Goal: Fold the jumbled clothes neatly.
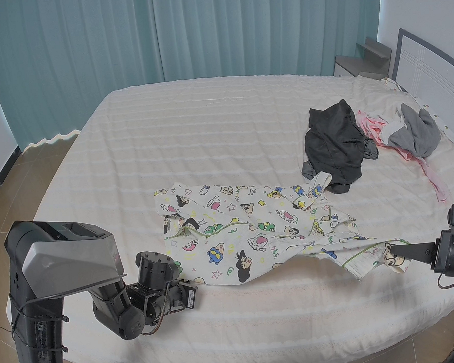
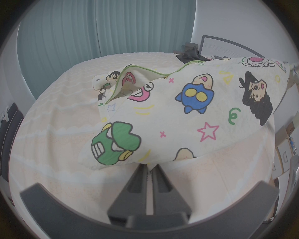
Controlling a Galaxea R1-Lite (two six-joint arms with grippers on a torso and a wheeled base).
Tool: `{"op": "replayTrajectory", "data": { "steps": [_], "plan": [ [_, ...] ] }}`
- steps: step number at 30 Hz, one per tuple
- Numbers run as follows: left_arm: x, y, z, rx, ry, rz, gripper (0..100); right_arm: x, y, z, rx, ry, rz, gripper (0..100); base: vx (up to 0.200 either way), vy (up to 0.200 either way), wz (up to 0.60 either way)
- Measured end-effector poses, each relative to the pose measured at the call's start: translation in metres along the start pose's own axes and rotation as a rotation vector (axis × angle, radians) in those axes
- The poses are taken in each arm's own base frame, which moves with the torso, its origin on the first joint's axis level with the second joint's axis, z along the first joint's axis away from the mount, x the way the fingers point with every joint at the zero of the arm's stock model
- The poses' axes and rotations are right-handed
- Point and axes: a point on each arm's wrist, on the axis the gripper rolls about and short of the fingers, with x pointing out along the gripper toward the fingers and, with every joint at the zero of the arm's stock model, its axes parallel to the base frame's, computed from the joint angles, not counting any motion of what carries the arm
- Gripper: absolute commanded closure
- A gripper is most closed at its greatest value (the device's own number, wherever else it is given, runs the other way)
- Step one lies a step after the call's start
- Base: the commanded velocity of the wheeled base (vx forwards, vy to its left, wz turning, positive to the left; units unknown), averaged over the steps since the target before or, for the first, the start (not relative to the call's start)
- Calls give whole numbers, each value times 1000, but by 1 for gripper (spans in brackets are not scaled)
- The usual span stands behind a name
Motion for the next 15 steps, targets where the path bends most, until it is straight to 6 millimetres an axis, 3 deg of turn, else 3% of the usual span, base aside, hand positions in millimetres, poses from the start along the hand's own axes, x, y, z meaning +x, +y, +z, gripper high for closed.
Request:
{"op": "replayTrajectory", "data": {
  "steps": [7,15],
  "plan": [
    [-2,4,0,-8,4,8,100,0,0,0,-1,-3,1,100,0,0,0],
    [-18,12,5,-40,-10,10,100,-1,0,2,0,-10,-4,100,0,0,0]
  ]
}}
